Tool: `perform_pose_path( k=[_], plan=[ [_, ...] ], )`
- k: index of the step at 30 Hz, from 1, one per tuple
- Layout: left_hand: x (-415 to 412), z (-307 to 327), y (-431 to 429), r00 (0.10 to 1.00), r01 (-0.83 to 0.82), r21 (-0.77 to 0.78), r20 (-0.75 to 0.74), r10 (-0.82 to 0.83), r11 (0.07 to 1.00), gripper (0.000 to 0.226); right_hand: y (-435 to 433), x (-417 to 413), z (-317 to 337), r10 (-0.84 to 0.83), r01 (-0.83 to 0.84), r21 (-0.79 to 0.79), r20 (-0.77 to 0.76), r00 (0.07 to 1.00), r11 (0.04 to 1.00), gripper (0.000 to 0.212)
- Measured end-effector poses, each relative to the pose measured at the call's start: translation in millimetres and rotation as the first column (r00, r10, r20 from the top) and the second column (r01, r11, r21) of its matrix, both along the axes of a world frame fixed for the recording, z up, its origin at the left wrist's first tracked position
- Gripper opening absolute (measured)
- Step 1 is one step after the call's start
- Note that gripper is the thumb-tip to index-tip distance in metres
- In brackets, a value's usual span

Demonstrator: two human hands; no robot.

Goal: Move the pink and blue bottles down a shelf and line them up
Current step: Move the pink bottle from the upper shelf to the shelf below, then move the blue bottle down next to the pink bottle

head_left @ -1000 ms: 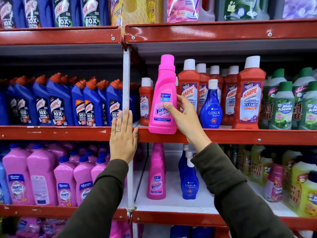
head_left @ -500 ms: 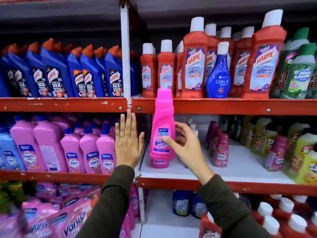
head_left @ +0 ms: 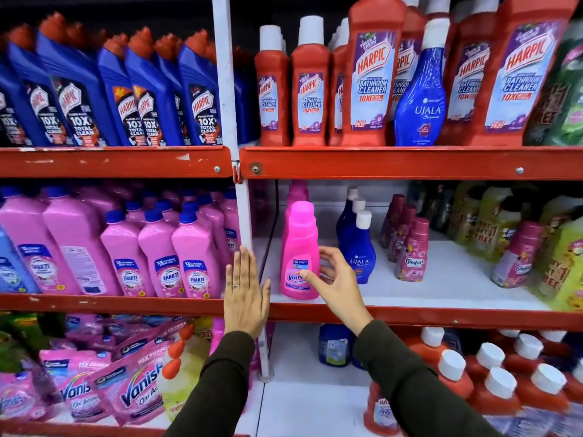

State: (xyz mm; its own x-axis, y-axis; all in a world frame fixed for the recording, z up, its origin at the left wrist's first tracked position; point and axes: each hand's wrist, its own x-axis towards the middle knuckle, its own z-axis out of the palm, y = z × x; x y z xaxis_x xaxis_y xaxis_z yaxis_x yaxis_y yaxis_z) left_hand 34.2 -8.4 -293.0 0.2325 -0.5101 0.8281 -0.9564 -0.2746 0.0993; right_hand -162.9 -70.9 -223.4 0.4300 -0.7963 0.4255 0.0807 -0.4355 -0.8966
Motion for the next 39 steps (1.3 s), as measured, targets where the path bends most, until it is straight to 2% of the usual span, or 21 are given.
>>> perform_pose_path(
  k=[6,22,26,30,33,36,39],
  plan=[
    [7.1,-12.9,-7.4,1.0,-0.009,0.037,-0.011,0.01,0.999,0.074,-9.5,12.2,-11.4,0.009,-0.007,0.046,-0.024,1.0,0.999,0.045],
    [10.5,-17.4,-11.5,0.998,-0.043,0.021,0.044,0.042,0.999,0.073,-19.4,23.1,-19.6,0.048,-0.046,0.051,-0.056,0.997,0.998,0.053],
    [8.1,-14.5,-9.9,0.998,-0.055,0.027,0.04,0.053,0.998,0.074,-20.7,22.0,-18.0,0.012,-0.009,0.036,-0.089,0.996,0.999,0.056],
    [4.6,-10.9,-6.0,0.997,-0.077,0.057,0.018,0.076,0.995,0.069,-15.9,18.4,-16.6,-0.059,0.049,-0.066,-0.164,0.985,0.997,0.06],
    [-3.1,-7.9,-1.6,0.998,-0.043,0.059,-0.041,0.046,0.997,0.069,-9.9,11.5,-10.7,-0.165,0.1,-0.237,-0.273,0.948,0.966,0.06],
    [-15.5,-1.3,2.8,0.994,-0.027,0.014,-0.108,0.028,1.0,0.069,-3.4,-1.2,2.4,-0.407,0.234,-0.533,-0.234,0.883,0.813,0.058],
    [-29.6,17.7,3.3,0.991,0.04,-0.069,-0.125,-0.049,0.997,0.072,2.1,-14.3,20.2,-0.539,0.334,-0.671,-0.117,0.834,0.662,0.059]
  ],
)
